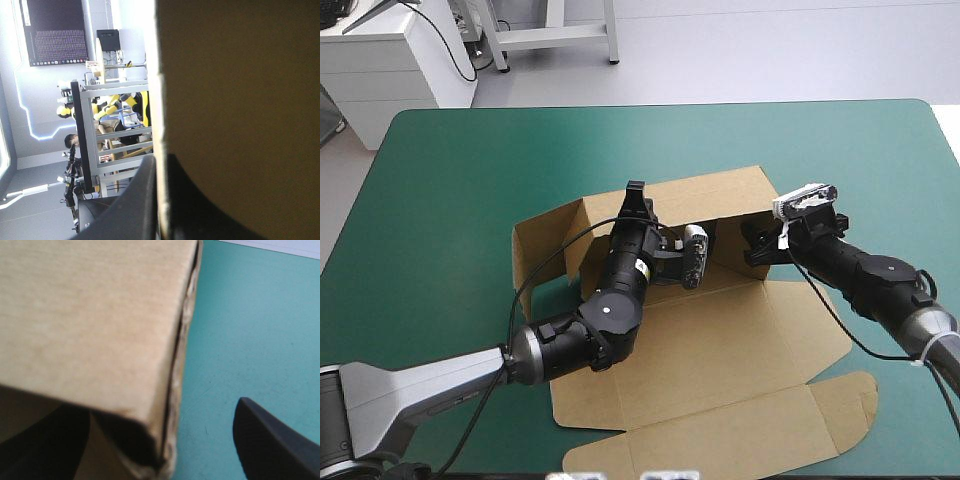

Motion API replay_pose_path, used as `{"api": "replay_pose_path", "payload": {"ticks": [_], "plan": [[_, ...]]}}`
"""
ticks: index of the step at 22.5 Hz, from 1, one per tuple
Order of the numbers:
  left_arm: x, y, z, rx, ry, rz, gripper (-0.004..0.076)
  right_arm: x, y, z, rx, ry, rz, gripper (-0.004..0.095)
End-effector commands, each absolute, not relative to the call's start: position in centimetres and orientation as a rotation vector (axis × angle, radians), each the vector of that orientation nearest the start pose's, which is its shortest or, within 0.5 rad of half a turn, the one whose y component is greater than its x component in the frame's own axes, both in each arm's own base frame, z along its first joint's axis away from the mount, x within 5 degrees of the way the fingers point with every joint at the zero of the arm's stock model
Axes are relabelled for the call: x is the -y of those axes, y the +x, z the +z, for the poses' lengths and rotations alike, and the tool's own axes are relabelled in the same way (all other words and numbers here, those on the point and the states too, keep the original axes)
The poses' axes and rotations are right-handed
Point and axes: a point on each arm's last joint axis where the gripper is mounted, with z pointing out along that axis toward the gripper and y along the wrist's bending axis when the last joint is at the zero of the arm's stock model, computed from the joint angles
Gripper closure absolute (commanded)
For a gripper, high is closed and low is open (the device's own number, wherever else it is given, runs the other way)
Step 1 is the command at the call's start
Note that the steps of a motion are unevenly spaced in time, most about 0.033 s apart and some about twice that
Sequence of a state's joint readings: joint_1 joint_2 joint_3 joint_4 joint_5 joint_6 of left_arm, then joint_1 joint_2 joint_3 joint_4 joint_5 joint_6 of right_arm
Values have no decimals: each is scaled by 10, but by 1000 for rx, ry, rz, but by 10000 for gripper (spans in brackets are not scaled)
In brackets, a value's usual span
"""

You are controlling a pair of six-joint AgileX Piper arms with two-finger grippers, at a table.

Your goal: Fold the box

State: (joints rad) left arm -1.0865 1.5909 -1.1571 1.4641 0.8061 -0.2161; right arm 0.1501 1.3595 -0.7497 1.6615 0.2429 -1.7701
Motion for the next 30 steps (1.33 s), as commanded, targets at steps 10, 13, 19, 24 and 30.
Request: {"api": "replay_pose_path", "payload": {"ticks": [10,13,19,24,30], "plan": [[272,214,335,-1195,1482,869,727,-59,271,291,-1915,-399,241,909],[272,214,335,-1199,1477,865,694,-57,274,288,-1935,-378,208,910],[275,213,335,-1224,1436,797,294,-52,297,288,-1962,-302,131,910],[293,176,337,-1174,1452,801,302,-55,332,285,-1973,-314,108,910],[306,143,338,-1138,1455,759,302,-63,350,280,-1990,-390,147,910]]}}
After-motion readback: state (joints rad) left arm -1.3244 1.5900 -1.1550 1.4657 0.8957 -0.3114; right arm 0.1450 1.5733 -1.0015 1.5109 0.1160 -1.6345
